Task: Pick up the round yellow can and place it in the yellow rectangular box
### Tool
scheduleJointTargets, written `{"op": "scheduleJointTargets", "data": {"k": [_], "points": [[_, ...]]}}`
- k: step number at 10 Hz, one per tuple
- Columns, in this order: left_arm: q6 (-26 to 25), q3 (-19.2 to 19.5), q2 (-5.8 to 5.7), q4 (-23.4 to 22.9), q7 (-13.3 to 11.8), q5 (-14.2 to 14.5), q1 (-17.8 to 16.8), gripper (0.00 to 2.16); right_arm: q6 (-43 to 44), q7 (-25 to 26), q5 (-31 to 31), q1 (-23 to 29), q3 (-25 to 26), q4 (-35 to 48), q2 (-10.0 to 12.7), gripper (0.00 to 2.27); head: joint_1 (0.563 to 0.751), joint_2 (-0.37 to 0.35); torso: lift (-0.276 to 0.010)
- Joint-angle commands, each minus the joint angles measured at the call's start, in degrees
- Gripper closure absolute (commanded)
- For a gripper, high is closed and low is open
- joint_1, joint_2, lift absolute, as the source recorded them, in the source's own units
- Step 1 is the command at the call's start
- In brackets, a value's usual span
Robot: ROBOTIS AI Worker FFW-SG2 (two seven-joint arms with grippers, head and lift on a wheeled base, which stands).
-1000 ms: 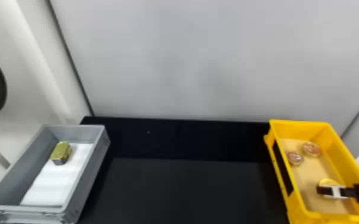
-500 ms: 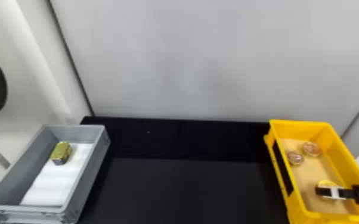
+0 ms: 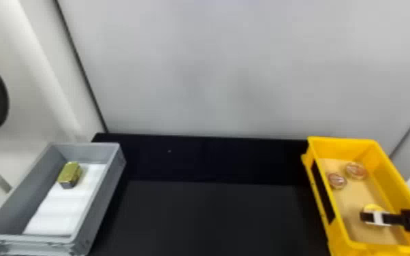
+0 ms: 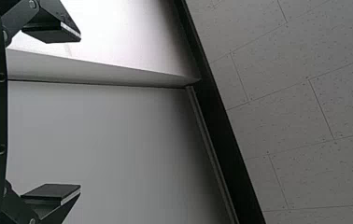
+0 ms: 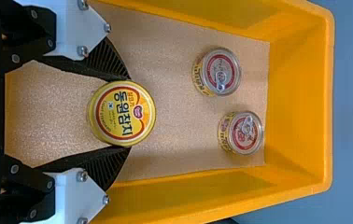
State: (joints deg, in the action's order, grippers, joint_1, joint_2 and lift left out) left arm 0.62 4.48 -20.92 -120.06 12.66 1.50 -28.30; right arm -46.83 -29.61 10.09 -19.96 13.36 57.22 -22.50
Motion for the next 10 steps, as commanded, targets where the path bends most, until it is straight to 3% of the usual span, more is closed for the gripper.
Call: {"op": "scheduleJointTargets", "data": {"k": [1,3,7,10], "points": [[0.0,0.0,0.08,0.0,0.0,0.0,0.0,0.14,-0.4,0.5,-0.9,0.0,-0.1,0.1,0.0,0.35,0.663,0.054,-0.010],[0.0,0.1,0.08,0.0,0.0,0.0,0.0,0.14,-0.7,0.6,-1.5,0.1,-0.3,0.1,0.0,0.08,0.663,0.054,-0.010],[0.0,0.3,-0.09,0.0,-0.1,0.0,0.4,0.14,0.0,0.8,-1.8,-0.1,-0.3,3.0,-0.3,0.11,0.663,0.054,-0.010],[-0.2,0.4,-0.36,0.0,-0.1,0.0,0.7,0.14,2.4,5.7,-1.8,-2.0,0.2,15.2,-1.2,0.13,0.663,0.054,-0.010]]}}
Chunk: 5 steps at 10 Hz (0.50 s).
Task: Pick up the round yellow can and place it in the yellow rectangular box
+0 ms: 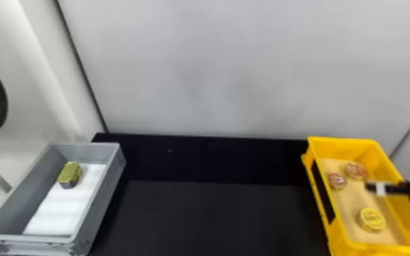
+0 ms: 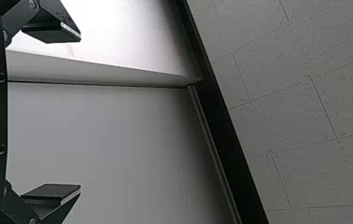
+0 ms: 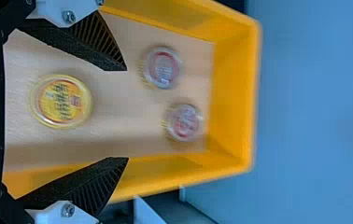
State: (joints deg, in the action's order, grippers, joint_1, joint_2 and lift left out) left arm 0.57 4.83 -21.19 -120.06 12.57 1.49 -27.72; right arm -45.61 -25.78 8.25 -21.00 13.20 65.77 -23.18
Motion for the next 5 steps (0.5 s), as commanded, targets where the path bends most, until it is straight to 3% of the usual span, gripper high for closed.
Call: {"op": "scheduleJointTargets", "data": {"k": [1,5], "points": [[-0.1,0.2,-0.27,0.0,0.0,0.0,0.2,0.14,1.4,4.6,0.0,-1.7,0.2,12.7,-1.2,0.18,0.663,0.054,-0.010],[-0.6,0.3,-0.71,0.0,0.0,0.0,0.0,0.14,3.7,14.1,1.5,-6.2,-2.9,36.0,-2.0,0.14,0.663,0.054,-0.010]]}}
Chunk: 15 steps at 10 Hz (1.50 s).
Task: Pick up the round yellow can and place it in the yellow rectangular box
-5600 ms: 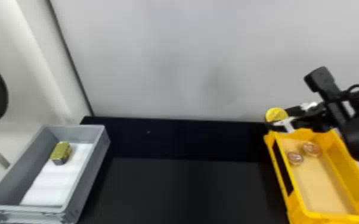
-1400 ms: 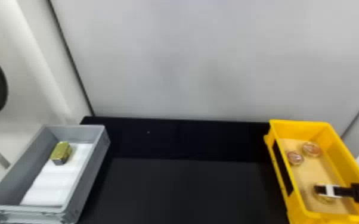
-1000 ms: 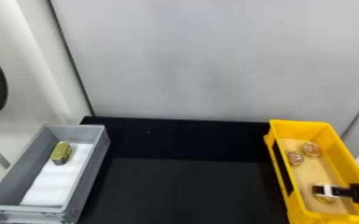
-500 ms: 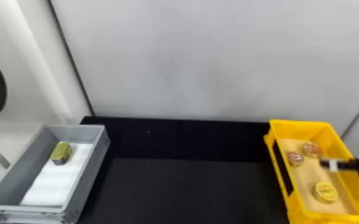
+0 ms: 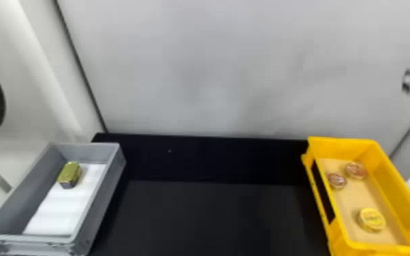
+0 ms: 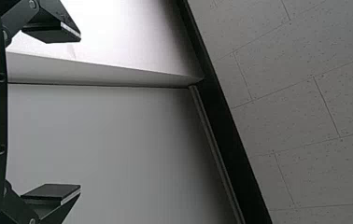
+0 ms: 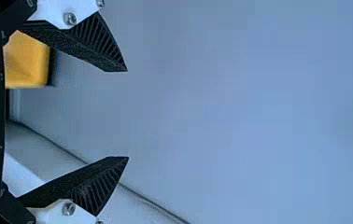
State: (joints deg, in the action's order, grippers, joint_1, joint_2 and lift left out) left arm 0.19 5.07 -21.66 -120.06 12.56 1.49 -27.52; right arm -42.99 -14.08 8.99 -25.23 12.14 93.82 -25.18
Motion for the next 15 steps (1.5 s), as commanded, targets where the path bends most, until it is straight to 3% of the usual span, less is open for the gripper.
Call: {"op": "scheduleJointTargets", "data": {"k": [1,5,6,8,10,12,15], "points": [[-0.2,0.0,-0.41,0.0,0.0,-0.1,-0.3,0.14,3.2,4.2,2.3,-4.3,-4.7,12.8,0.1,0.15,0.663,0.054,-0.010],[0.2,1.8,-1.38,0.0,0.0,-0.2,-0.1,0.14,16.3,12.7,10.4,-16.3,-13.9,24.4,1.6,0.13,0.663,0.054,-0.010],[0.5,2.8,-2.17,-0.3,0.3,-0.2,-0.1,0.14,21.1,13.6,10.2,-19.6,-15.0,24.6,2.1,0.12,0.663,0.054,-0.010],[1.5,5.1,-3.22,-1.8,0.5,-1.1,0.5,0.14,32.3,20.7,8.7,-24.6,-20.1,25.3,1.3,0.12,0.663,0.054,-0.010],[1.9,6.6,-4.72,-3.5,1.6,-2.9,1.1,0.14,34.2,24.3,10.5,-25.7,-22.7,30.2,-2.2,0.12,0.663,0.054,-0.010],[-0.1,7.4,-6.57,-5.0,1.8,-3.6,2.8,0.14,33.1,24.7,10.0,-24.6,-23.7,30.1,-2.9,0.12,0.663,0.054,-0.010],[-0.2,7.3,-6.92,-5.1,1.7,-4.0,3.1,0.14,32.6,25.2,9.6,-24.8,-25.4,29.9,-3.6,0.12,0.663,0.054,-0.010]]}}
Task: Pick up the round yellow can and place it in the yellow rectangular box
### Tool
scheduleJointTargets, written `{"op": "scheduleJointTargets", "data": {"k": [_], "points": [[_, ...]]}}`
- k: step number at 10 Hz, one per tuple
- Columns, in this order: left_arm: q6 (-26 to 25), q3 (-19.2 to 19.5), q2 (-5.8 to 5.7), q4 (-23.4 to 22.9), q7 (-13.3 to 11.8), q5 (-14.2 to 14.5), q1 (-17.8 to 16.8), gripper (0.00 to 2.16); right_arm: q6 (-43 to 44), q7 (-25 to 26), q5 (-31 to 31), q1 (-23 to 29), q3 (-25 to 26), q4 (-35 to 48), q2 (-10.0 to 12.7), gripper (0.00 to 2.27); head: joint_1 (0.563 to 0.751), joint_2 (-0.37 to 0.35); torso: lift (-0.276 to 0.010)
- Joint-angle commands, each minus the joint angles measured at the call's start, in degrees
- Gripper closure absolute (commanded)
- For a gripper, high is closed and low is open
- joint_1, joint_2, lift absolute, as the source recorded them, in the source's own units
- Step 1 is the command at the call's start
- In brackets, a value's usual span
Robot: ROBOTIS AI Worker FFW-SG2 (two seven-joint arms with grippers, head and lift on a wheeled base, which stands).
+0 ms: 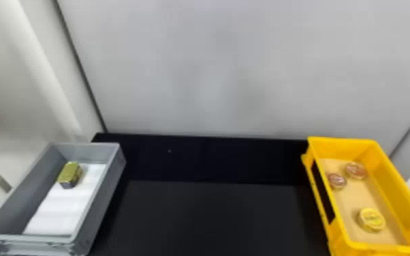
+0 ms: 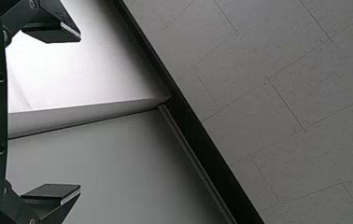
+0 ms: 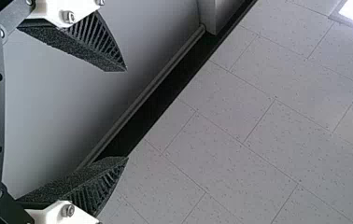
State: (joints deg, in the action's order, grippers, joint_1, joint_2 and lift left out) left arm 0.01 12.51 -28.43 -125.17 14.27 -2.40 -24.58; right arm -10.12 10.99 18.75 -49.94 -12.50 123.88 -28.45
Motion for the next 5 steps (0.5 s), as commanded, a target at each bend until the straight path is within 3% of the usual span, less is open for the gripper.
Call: {"op": "scheduleJointTargets", "data": {"k": [1,5], "points": [[0.0,0.0,-0.32,0.0,0.0,-0.1,0.2,0.14,-0.3,0.2,-0.2,-0.1,-1.0,-0.2,-0.4,0.12,0.663,0.054,-0.010],[-0.3,-0.1,-0.58,0.0,0.0,-0.1,0.3,0.14,-0.3,0.2,-0.2,0.0,-1.3,-0.6,-0.6,0.12,0.663,0.054,-0.010]]}}
